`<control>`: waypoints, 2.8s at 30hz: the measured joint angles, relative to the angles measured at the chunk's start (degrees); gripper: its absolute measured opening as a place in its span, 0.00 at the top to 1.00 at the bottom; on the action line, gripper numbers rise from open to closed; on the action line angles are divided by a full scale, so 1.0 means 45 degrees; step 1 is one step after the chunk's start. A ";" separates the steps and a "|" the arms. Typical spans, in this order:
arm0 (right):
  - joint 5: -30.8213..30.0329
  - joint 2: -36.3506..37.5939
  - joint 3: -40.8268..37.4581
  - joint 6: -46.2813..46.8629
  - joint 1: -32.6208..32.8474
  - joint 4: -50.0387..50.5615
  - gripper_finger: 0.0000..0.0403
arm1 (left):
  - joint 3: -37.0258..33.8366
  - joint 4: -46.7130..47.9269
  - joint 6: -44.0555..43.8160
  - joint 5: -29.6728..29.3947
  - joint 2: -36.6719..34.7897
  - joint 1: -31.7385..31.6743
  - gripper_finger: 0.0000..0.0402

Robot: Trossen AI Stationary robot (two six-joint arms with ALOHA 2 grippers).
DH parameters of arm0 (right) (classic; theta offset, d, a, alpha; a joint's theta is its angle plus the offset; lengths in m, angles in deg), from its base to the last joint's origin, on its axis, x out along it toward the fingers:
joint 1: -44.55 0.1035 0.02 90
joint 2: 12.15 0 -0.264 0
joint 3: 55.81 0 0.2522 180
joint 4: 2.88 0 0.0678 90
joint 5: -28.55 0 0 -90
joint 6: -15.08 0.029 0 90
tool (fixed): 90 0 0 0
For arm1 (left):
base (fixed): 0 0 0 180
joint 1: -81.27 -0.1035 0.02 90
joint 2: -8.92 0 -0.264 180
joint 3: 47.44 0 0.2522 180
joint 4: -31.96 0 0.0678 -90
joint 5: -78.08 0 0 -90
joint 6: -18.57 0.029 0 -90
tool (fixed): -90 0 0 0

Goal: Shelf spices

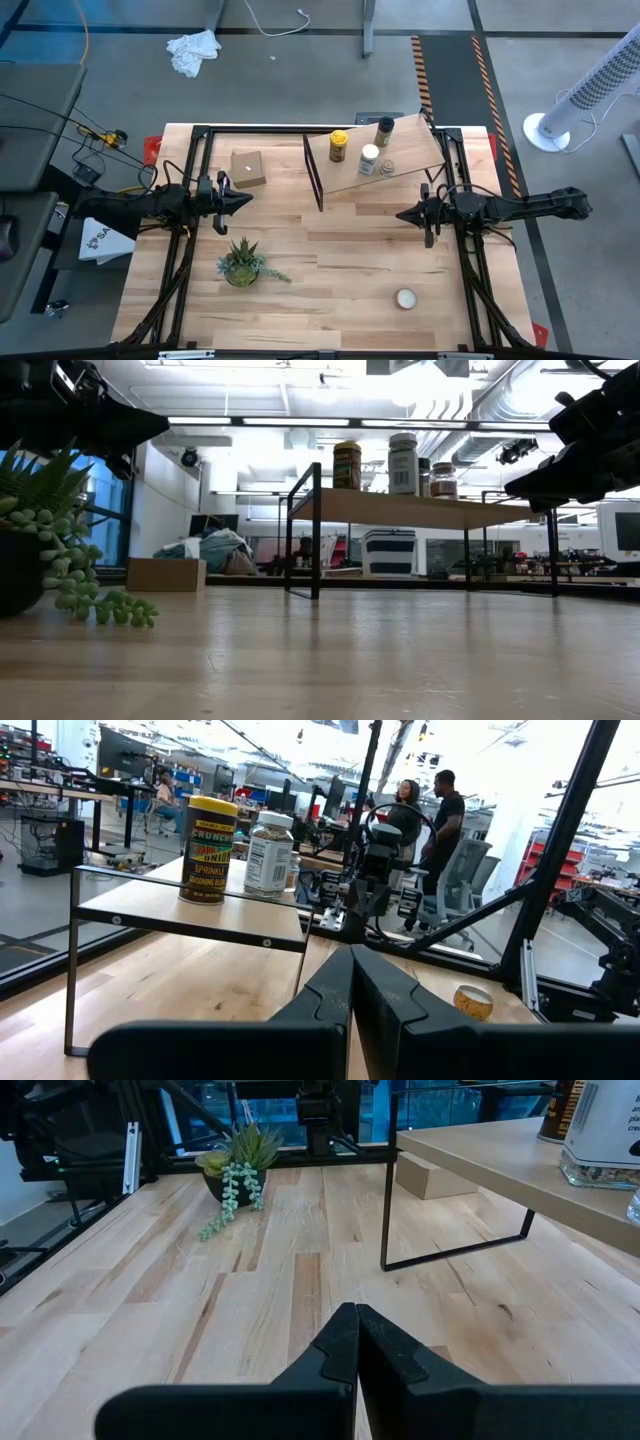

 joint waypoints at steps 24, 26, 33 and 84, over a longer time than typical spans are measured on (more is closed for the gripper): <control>0.0000 0.0000 0.0004 0.0000 -0.0001 0.0005 1.00 | 0.0948 -0.3721 -0.2358 -0.2157 0.0954 -0.0426 0.99; 0.0005 0.0000 0.0000 0.0000 -0.0005 0.0005 1.00 | 0.1997 -0.3068 -0.2372 -0.1862 0.1783 -0.0669 0.99; 0.0005 0.0000 0.0000 0.0000 0.0000 0.0005 1.00 | 0.7807 0.3781 -0.2823 -0.0323 0.6273 -0.1538 1.00; -0.9713 -0.7538 1.6960 0.8395 -0.6602 1.4757 1.00 | 1.1302 0.8231 -0.4554 0.1917 1.2111 -0.8934 1.00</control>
